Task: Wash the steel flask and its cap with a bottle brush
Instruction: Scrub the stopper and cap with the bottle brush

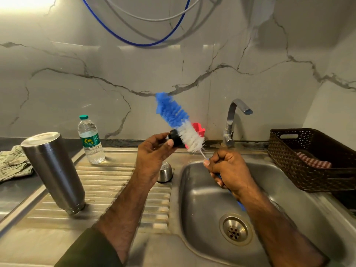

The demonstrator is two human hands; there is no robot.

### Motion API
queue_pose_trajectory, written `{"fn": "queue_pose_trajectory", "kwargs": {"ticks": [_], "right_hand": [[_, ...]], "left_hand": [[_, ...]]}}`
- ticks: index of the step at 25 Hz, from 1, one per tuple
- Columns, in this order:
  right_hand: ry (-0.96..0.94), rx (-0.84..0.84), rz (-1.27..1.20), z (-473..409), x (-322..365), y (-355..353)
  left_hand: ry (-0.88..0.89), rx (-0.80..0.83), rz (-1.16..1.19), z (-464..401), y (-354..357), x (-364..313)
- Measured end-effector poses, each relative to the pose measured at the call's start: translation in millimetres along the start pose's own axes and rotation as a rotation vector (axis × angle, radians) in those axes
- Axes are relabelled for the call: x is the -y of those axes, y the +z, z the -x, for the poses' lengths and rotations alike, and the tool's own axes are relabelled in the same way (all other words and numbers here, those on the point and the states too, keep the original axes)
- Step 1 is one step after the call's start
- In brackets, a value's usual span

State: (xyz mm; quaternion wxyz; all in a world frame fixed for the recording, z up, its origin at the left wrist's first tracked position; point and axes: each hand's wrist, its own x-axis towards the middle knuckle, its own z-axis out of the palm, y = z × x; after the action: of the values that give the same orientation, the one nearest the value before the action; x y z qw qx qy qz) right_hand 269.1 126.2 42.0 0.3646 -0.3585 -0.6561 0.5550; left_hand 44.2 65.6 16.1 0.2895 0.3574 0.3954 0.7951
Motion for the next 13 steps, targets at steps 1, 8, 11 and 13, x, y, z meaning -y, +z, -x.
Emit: {"fn": "queue_pose_trajectory", "kwargs": {"ticks": [1,8,11,13], "right_hand": [[-0.001,0.028,0.021,0.0,-1.0,0.4],[-0.008,-0.034,0.003,-4.3,-5.8,-2.8],[0.027,0.055,0.035,-4.7,-7.2,-6.8],[0.045,0.039,0.036,-4.9,-8.1,-4.4]], "left_hand": [[-0.011,-0.07,0.052,-2.1,-4.5,-2.2],[-0.008,0.149,-0.104,4.9,5.2,4.6],[-0.018,-0.055,0.038,-1.3,-2.3,-1.2],[-0.029,-0.059,0.036,-0.3,-5.8,-1.2]]}}
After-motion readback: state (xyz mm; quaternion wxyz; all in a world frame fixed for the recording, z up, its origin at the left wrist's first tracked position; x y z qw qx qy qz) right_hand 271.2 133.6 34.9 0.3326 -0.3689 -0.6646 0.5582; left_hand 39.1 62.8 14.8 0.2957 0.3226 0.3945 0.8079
